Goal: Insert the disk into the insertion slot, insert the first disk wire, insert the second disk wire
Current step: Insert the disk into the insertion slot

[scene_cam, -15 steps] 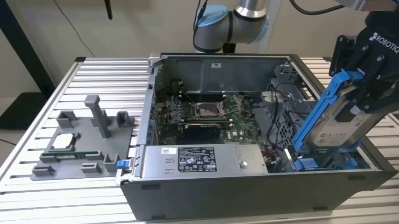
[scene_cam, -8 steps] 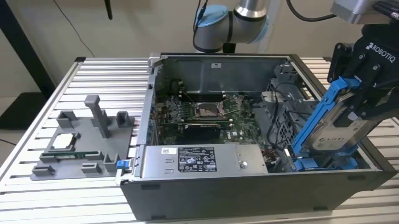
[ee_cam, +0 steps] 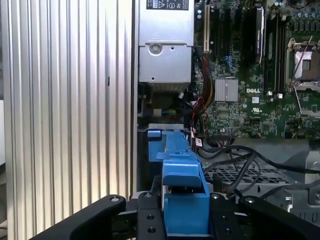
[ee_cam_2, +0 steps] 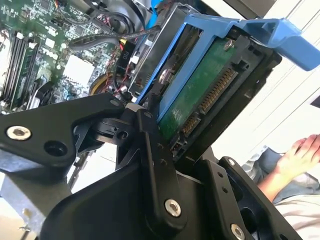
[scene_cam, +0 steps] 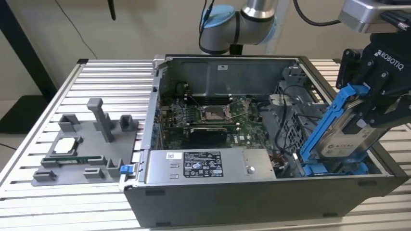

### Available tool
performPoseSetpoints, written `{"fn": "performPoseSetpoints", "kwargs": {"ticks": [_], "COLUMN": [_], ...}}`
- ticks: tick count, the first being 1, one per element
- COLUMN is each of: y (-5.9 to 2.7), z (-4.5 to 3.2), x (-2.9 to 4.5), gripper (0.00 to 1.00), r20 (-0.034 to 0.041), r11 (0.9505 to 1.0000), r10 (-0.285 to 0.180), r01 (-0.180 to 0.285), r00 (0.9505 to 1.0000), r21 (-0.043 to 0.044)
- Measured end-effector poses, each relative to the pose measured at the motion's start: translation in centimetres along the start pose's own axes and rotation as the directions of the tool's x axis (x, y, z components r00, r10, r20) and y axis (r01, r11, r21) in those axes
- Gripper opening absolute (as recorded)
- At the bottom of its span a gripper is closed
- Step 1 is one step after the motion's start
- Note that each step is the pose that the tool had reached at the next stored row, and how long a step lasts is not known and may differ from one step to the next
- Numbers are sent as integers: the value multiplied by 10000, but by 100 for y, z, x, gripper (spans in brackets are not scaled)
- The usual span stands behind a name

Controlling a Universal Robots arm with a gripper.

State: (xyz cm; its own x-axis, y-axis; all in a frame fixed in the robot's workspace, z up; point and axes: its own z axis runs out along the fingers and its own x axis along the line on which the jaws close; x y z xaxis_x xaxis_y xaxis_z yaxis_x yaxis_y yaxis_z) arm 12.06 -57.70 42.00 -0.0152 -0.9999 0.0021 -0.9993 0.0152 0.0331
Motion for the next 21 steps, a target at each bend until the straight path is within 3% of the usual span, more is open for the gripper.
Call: {"fn": "performPoseSetpoints", "kwargs": {"ticks": [7, 15, 21], "y": [-3, -4, -7], "z": [68, 115, 214], "x": [0, -1, -1], "gripper": [0, 0, 0], "r20": [95, 316, 361], "r11": [10000, 10000, 9999], "r10": [-4, -13, -14], "r01": [4, 10, 10], "r00": [10000, 9995, 9993], "r21": [17, 78, 105]}}
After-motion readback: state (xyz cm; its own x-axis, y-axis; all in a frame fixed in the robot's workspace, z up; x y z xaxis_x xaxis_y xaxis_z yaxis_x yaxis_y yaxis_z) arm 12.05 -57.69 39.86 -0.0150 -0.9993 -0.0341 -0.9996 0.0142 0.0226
